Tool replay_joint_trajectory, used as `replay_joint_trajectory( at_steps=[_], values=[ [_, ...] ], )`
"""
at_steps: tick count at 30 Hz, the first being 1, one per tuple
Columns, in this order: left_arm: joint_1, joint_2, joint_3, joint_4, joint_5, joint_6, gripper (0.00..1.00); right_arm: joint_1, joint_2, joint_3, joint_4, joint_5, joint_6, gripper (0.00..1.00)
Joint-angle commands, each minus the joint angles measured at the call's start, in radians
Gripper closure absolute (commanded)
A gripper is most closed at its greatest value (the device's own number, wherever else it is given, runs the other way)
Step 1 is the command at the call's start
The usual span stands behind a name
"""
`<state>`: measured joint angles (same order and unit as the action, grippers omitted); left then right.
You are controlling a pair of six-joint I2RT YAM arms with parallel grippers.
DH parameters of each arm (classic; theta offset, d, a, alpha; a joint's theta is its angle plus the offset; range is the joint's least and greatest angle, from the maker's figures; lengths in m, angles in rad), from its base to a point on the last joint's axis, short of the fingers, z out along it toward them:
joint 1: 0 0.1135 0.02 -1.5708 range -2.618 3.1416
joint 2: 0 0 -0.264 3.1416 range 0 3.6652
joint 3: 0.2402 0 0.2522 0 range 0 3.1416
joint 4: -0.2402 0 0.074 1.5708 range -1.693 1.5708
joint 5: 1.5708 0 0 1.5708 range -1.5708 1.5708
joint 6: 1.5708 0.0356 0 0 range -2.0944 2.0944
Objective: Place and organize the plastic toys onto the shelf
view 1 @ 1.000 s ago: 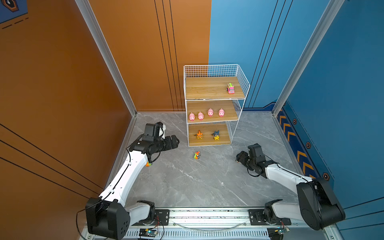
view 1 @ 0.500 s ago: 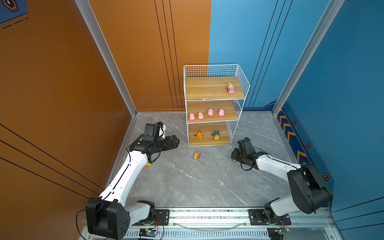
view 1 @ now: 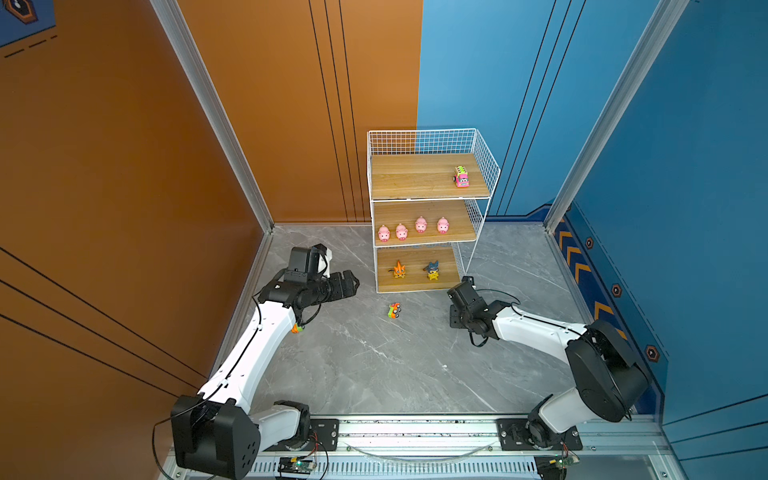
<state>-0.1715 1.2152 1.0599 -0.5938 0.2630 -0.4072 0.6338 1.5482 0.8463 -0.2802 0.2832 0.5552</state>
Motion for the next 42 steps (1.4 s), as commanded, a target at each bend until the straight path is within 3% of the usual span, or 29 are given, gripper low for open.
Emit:
replay_joint_trajectory(
  at_steps=[1,8,17,24,31,37,42],
  values=[
    [0.001,-0.015,-0.014,0.003,0.018,0.021,0.06,0.040,0.000,0.041,-0.036,0.048,-0.055,0.57],
    [-0.003,-0.011,-0.015,0.003,0.013,0.021,0.06,0.061,-0.093,-0.004,0.023,0.000,-0.079,0.55],
    [-0.008,-0.008,-0.015,0.003,0.003,0.022,0.06,0.075,-0.155,-0.065,0.055,0.020,-0.053,0.53],
    [-0.014,-0.007,-0.017,0.003,-0.003,0.024,0.06,0.013,-0.145,-0.128,0.122,-0.070,0.059,0.52],
    [-0.015,-0.008,-0.015,0.003,0.000,0.024,0.06,-0.047,-0.132,-0.206,0.247,-0.174,0.184,0.43],
    [-0.016,-0.012,-0.015,0.003,0.002,0.024,0.06,-0.045,-0.099,-0.274,0.433,-0.237,0.267,0.33],
    [-0.015,-0.013,-0.015,0.003,0.004,0.024,0.06,-0.026,-0.070,-0.284,0.522,-0.239,0.302,0.31]
  ],
)
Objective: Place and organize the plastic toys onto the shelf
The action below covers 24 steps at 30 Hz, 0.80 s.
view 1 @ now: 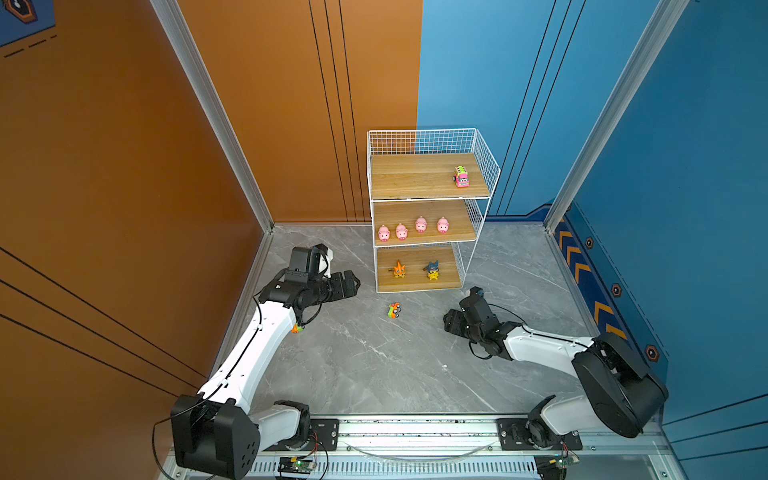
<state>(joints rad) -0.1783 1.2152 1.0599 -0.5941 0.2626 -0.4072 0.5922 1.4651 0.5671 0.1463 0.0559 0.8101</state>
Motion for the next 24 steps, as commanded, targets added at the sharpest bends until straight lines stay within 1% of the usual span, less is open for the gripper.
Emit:
replay_joint_trajectory(
  at_steps=[1,4,7,8,11,14,17,20,22,24],
  values=[
    [-0.007,-0.014,-0.015,0.004,0.005,0.024,0.06,0.026,0.017,0.000,0.098,-0.004,0.051,0.31],
    [-0.009,-0.017,-0.015,0.004,0.006,0.024,0.06,0.066,0.036,0.015,0.121,0.015,0.079,0.31],
    [-0.008,-0.017,-0.015,0.004,0.004,0.024,0.06,0.102,0.066,0.024,0.147,0.043,0.160,0.31],
    [-0.008,-0.017,-0.015,0.004,0.004,0.024,0.06,0.139,0.076,0.022,0.166,0.050,0.189,0.32],
    [-0.008,-0.019,-0.015,0.004,0.004,0.025,0.06,0.204,0.094,0.021,0.214,0.098,0.285,0.33],
    [-0.007,-0.020,-0.015,0.004,0.004,0.025,0.06,0.271,0.110,0.037,0.272,0.123,0.305,0.33],
    [-0.008,-0.023,-0.017,0.004,0.004,0.025,0.06,0.294,0.088,0.082,0.217,0.115,0.212,0.33],
    [-0.009,-0.025,-0.017,0.004,0.005,0.025,0.06,0.291,0.007,0.101,0.088,0.142,0.082,0.32],
    [-0.010,-0.026,-0.017,0.004,0.005,0.024,0.06,0.269,-0.063,0.118,-0.030,0.135,-0.017,0.32],
    [-0.009,-0.025,-0.015,0.004,0.006,0.025,0.06,0.252,-0.127,0.139,-0.157,0.152,-0.120,0.31]
  ],
)
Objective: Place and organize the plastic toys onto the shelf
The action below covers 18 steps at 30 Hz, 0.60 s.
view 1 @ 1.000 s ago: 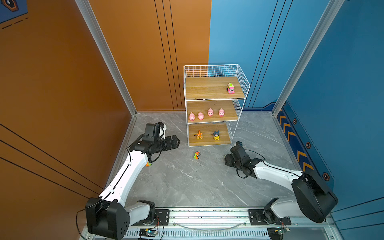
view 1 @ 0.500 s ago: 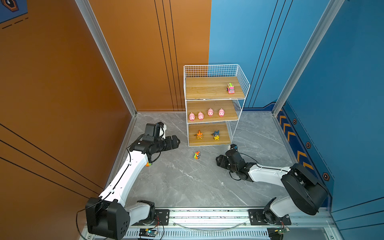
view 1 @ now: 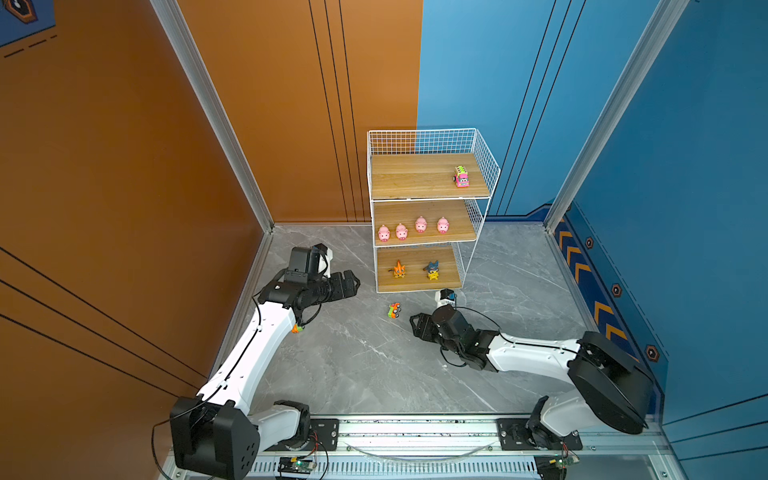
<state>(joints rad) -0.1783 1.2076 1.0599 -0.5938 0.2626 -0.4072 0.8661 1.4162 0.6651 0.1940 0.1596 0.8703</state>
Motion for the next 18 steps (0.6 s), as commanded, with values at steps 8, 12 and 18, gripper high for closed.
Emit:
replay_joint_trajectory(
  at_steps=[8,12,18],
  values=[
    [-0.013,-0.010,-0.015,0.003,0.010,0.025,0.06,-0.115,-0.176,0.076,-0.402,0.093,-0.506,0.29],
    [-0.022,-0.008,-0.017,0.003,0.005,0.028,0.06,-0.182,-0.136,0.091,-0.414,0.081,-0.575,0.28],
    [-0.037,-0.015,-0.018,0.003,-0.003,0.034,0.06,-0.240,-0.053,0.157,-0.463,0.015,-0.665,0.26]
  ],
)
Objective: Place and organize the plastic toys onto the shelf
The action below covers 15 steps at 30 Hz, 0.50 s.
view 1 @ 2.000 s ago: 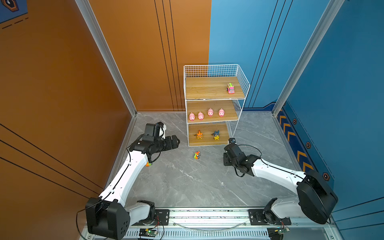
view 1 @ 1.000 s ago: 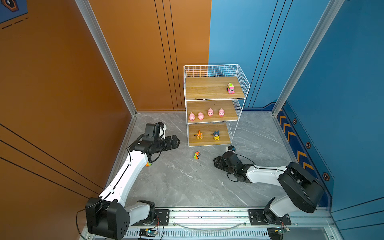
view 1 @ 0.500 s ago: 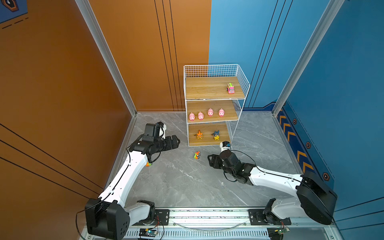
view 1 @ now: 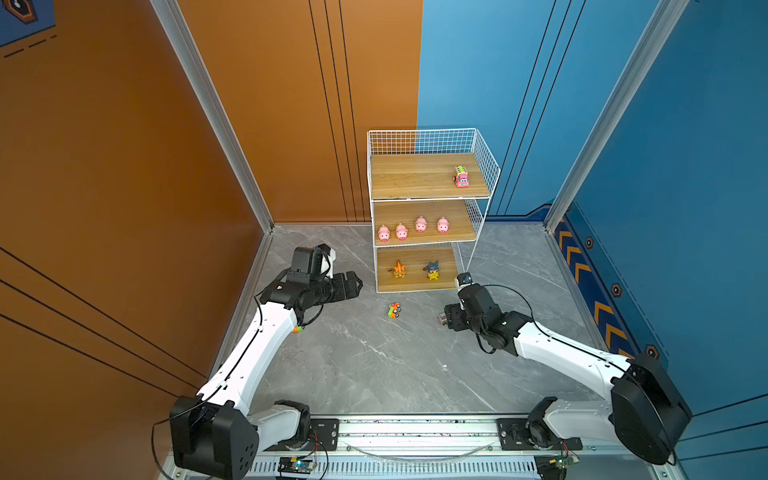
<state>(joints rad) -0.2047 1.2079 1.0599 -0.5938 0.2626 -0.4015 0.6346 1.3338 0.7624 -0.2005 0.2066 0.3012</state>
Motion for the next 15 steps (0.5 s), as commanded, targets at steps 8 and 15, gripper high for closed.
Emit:
replay_joint_trajectory(
  at_steps=[8,15],
  values=[
    [-0.018,-0.015,-0.017,0.003,-0.002,0.032,0.06,-0.009,0.114,0.132,-0.191,-0.003,-0.239,0.27],
    [-0.019,-0.009,-0.015,0.003,0.004,0.032,0.06,0.025,0.143,0.132,-0.219,-0.009,-0.352,0.27]
  ],
)
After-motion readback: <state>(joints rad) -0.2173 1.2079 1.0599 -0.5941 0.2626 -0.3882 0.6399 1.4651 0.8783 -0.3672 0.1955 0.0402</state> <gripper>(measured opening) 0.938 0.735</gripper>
